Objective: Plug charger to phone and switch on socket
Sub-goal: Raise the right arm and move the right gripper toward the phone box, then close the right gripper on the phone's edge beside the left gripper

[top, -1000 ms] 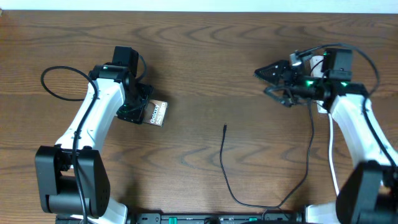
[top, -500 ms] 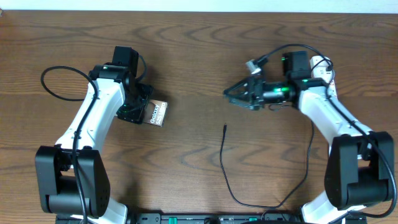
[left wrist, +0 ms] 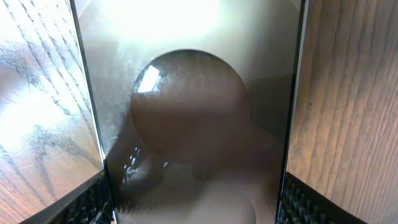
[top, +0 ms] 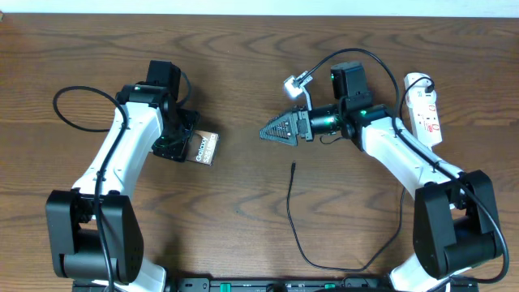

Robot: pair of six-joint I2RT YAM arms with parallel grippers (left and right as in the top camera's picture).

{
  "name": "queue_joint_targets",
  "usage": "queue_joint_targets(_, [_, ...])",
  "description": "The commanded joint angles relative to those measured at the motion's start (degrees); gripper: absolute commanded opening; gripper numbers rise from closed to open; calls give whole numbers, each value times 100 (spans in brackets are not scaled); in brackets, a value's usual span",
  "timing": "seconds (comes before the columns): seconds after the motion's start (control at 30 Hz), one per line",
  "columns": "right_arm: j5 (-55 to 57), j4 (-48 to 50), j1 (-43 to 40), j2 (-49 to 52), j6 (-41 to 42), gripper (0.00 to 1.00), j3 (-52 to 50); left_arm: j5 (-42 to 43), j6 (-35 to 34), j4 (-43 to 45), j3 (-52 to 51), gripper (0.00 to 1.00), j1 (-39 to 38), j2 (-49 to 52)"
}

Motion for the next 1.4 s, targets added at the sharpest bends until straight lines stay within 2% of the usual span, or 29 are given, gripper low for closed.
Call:
queue_joint_targets(0.0, [496,0,70,44,236,99,72,-76,81,-37,199,8,-17,-201])
queue_joint_targets(0.23, [1403,105,472,46,234,99,68,-74,79,-37,199,8,-17,-201])
queue_joint_targets(0.43, [1585,586,938,46,286,99,68,-37,79,-37,199,8,-17,-201])
queue_joint_targets(0.6, [2529,529,1204,48,1158,99,68,-9,79,-37,199,7,-20,-201])
queue_joint_targets(0.77, [2761,564,1248,48,1740,99,66,188,79,-31,199,8,-17,-201])
queue_joint_targets(0.93, [2273,929,1237,127,1853,99,63,273,79,-11,199,8,-17,-201])
queue_joint_targets(1.23, [765,2590,1244,1141,2929,99,63,463,79,15,199,7,-17,-201])
queue_joint_targets(1.37, [595,2914,1246,1377,3189,99,63,461,79,39,199,8,-17,-201])
